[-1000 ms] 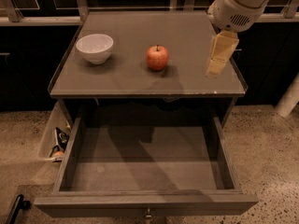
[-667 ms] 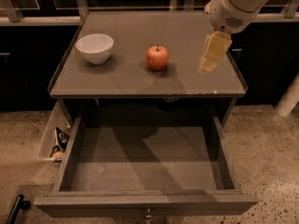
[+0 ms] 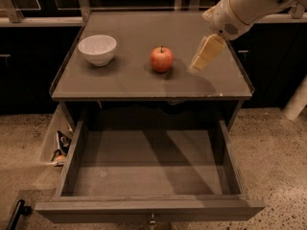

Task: Place apple into top drawer

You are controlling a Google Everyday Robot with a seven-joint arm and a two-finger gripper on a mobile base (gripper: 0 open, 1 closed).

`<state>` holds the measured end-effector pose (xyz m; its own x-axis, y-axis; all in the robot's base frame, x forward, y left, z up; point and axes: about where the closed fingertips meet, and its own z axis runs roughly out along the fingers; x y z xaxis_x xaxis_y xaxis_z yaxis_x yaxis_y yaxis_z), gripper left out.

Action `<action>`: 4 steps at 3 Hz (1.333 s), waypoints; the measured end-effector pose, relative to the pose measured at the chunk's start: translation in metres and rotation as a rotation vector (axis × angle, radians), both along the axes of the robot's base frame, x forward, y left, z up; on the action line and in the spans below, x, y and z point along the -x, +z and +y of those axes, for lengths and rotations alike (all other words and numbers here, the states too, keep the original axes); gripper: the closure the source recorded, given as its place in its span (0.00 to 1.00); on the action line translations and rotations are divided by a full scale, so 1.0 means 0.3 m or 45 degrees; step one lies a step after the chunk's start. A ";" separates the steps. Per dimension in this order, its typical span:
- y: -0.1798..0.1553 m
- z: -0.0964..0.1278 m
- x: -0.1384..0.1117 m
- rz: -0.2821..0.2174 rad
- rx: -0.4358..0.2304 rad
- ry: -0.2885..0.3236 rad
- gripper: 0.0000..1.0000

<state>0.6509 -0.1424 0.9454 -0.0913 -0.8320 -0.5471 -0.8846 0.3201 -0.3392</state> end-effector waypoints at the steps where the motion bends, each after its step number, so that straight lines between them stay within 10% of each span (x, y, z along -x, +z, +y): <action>1: -0.082 0.065 -0.051 0.077 -0.184 0.054 0.00; 4: -0.263 0.304 -0.215 0.176 -0.351 0.197 0.00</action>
Offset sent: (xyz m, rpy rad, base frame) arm 0.0331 0.0583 -0.0540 0.3264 0.1484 0.1352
